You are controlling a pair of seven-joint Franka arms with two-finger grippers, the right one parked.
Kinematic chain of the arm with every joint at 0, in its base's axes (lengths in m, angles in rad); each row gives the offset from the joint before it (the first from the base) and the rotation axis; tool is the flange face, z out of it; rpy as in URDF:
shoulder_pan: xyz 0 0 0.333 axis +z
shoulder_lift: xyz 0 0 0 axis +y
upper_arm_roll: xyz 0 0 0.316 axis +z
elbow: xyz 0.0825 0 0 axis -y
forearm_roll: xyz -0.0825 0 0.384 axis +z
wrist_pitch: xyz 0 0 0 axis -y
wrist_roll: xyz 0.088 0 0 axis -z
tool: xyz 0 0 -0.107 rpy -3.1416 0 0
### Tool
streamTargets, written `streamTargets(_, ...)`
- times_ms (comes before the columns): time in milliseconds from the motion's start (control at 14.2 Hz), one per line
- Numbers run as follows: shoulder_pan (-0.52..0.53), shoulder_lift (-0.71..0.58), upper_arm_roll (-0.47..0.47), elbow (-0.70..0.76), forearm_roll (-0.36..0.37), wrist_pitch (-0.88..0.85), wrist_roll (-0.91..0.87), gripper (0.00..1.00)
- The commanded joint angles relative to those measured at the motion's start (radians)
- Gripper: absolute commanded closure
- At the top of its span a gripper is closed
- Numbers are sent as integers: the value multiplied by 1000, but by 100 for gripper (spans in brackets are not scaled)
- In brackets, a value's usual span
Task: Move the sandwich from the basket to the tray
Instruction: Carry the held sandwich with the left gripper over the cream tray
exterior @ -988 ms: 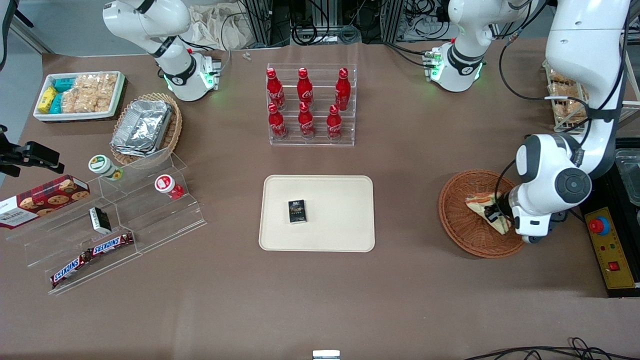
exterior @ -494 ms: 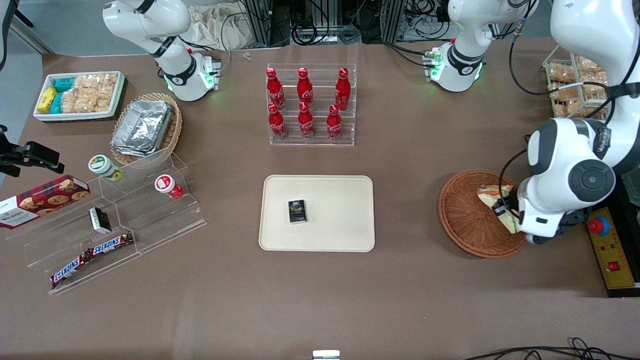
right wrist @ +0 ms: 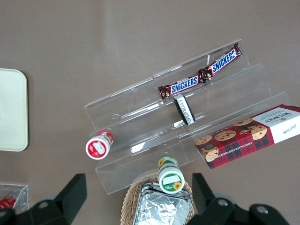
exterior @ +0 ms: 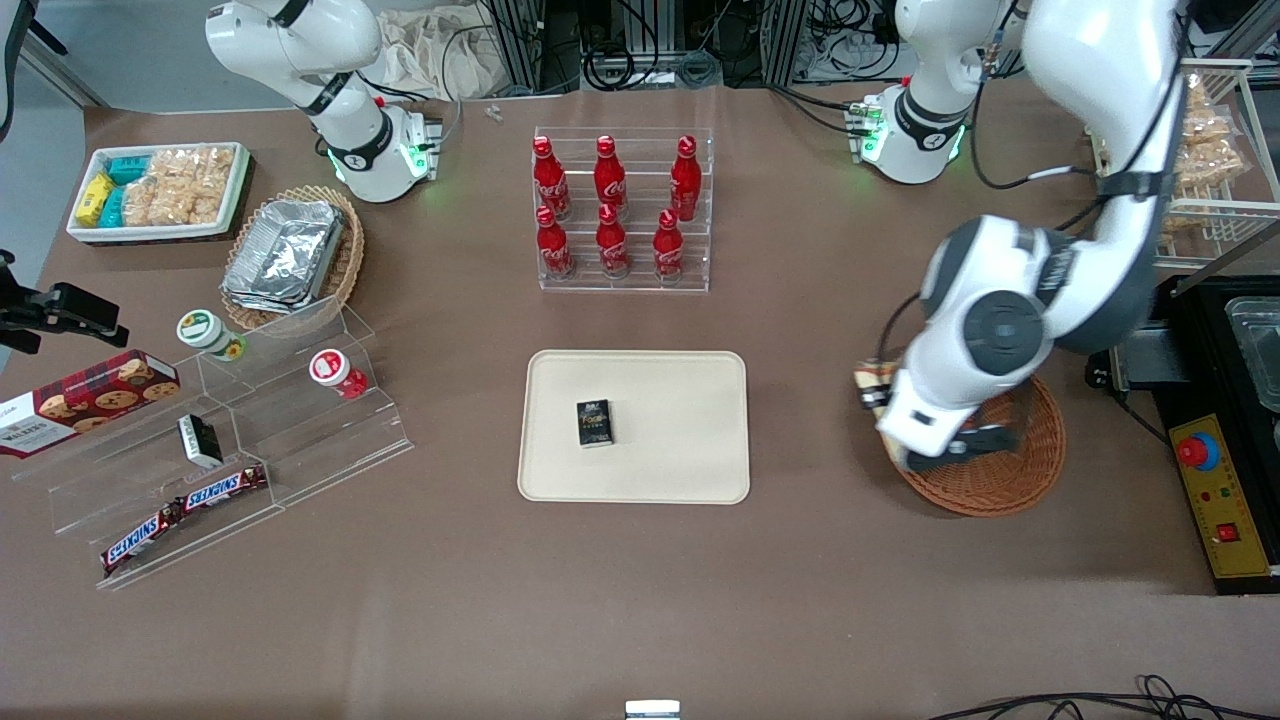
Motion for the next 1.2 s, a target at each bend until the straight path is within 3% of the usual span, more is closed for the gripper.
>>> streamTargets(0,-120,111,5,132,17,-24,-10,100)
streamTargets(424,-272,259,2,180,17,49,-13,100)
streamTargets(776,-288,361,0,218,19,191,4,100)
streamTargets(847,-288,374,0,222,17,192,1,95)
streamTargets(918,-288,377,2,222,22,194,3,66)
streamTargets(988,-288,375,2,222,22,194,0,15)
streamTargets(1059,-288,374,2,222,22,194,6,0)
streamTargets(1129,-286,368,2,224,22,192,1,0)
